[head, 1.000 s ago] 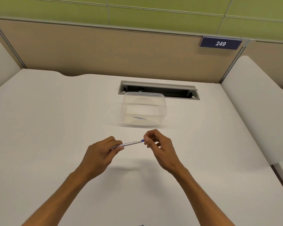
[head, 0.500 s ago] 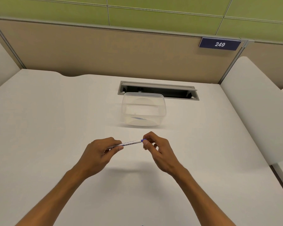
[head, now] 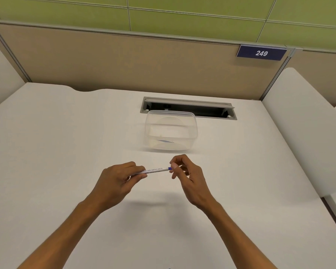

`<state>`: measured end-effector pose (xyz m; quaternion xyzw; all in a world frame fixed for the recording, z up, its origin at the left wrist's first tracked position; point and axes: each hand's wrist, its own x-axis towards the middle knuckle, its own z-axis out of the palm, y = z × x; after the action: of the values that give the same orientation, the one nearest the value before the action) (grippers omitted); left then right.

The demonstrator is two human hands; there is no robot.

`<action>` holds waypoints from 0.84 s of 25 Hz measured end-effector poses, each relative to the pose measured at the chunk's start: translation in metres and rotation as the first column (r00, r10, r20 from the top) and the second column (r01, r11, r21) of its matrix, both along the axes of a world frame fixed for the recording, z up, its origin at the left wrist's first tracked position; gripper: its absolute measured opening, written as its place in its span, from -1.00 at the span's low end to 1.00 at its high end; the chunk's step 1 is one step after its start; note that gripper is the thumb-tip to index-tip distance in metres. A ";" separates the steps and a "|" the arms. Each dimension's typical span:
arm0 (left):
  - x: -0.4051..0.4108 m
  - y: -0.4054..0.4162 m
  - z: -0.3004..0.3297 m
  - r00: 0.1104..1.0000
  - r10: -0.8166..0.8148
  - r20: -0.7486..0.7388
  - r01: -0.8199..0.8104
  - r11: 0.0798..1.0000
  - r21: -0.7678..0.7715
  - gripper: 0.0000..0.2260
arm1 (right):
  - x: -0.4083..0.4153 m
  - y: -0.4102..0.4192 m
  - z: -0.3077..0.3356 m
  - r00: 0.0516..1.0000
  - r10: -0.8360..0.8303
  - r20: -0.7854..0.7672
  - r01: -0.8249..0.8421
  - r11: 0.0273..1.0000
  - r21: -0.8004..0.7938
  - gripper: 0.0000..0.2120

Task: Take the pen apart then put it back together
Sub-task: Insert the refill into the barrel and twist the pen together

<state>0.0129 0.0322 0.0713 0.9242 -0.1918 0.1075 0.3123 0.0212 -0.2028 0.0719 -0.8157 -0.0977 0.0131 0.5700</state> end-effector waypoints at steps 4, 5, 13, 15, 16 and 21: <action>0.000 0.001 0.001 1.000 0.000 -0.016 -0.001 0.999 -0.048 -0.78 | 0.001 -0.004 0.001 0.994 0.051 0.095 -0.036 0.989 -0.145 -0.93; 0.000 0.001 0.001 1.000 -0.003 -0.026 0.001 0.997 -0.073 -0.77 | 0.001 -0.005 0.001 0.994 0.056 0.097 -0.041 0.987 -0.156 -0.93; -0.002 -0.001 0.005 0.998 -0.015 -0.056 0.007 0.989 -0.145 -0.81 | 0.000 0.003 0.003 0.999 0.050 -0.016 -0.051 0.996 -0.070 -0.65; -0.004 -0.002 0.009 1.000 -0.010 -0.015 0.009 0.998 -0.060 -0.82 | 0.001 0.007 0.007 0.982 0.049 -0.185 -0.033 0.996 0.089 -0.54; -0.004 -0.002 0.010 1.000 -0.009 0.002 0.009 1.000 -0.021 -0.82 | 0.001 0.008 0.009 0.968 0.052 -0.246 -0.019 0.990 0.137 -0.51; -0.002 -0.001 0.009 1.000 -0.010 -0.011 0.010 0.999 -0.034 -0.81 | -0.001 0.006 0.014 0.987 -0.042 -0.155 0.057 0.994 0.095 -0.52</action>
<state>0.0111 0.0315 0.0805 0.9184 -0.1927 0.1039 0.3297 0.0201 -0.1972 0.0860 -0.7852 -0.0338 0.0566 0.6157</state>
